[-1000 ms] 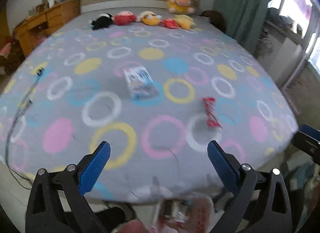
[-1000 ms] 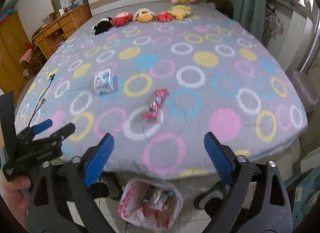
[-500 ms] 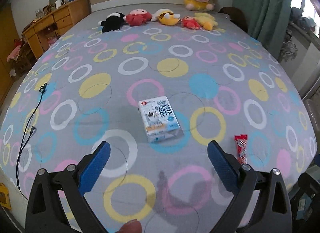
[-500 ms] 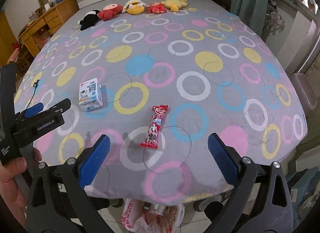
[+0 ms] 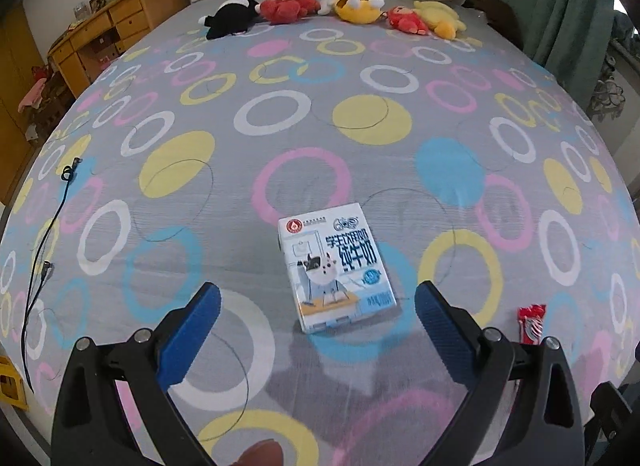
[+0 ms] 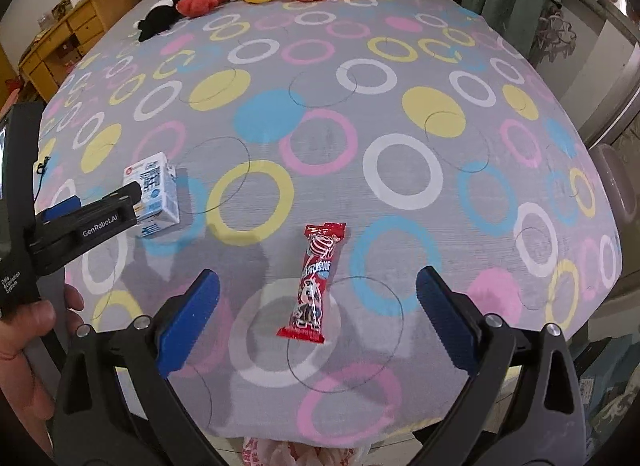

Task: Collect trash
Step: 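Grasp the white milk carton with the left tool while the right tool grasps the red lollipop wrapper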

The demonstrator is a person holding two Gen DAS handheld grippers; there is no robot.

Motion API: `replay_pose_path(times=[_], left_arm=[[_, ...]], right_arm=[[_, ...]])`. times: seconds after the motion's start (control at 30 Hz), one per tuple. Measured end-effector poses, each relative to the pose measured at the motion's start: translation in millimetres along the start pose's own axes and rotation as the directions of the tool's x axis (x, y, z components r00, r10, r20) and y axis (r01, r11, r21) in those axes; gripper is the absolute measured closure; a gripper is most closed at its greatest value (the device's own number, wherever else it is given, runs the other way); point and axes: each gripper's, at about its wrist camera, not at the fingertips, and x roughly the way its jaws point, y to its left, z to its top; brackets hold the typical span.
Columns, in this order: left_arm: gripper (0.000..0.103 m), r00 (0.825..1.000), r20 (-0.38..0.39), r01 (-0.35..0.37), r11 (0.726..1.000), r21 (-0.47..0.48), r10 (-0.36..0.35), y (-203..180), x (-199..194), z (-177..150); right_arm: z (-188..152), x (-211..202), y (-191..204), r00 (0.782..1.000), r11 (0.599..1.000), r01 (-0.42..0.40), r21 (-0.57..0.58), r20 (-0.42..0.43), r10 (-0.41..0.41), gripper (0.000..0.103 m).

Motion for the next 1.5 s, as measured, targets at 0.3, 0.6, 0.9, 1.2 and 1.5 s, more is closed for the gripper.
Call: replay_pose_path(times=[0.3, 0.6, 0.9, 1.2, 1.5], left_arm=[[0.008, 0.999, -0.034, -0.018, 1.0, 0.008, 0.018, -4, 33, 9], [0.008, 0.999, -0.053, -0.014, 1.0, 0.006, 0.014, -7, 55, 10], [0.009, 0.997, -0.07, -0.023, 1.0, 0.011, 0.024, -5, 71, 6], [0.018, 0.996, -0.089, -0.013, 1.0, 0.019, 0.015, -7, 86, -4], [0.022, 0.997, -0.074, 0.001, 1.0, 0.011, 0.0, -8, 86, -6]], right_arm=[[2, 43, 0, 0.998, 1.0, 0.003, 0.022, -0.065, -0.001, 0.007], [1, 83, 1, 0.992, 0.999, 0.021, 0.034, -0.122, -0.017, 0.007], [-2, 109, 6, 0.986, 0.999, 0.042, 0.022, -0.161, -0.038, 0.022], [-5, 125, 7, 0.982, 0.999, 0.036, 0.008, -0.186, -0.034, 0.036], [-7, 125, 17, 0.983, 0.999, 0.035, -0.004, -0.183, -0.035, 0.048]])
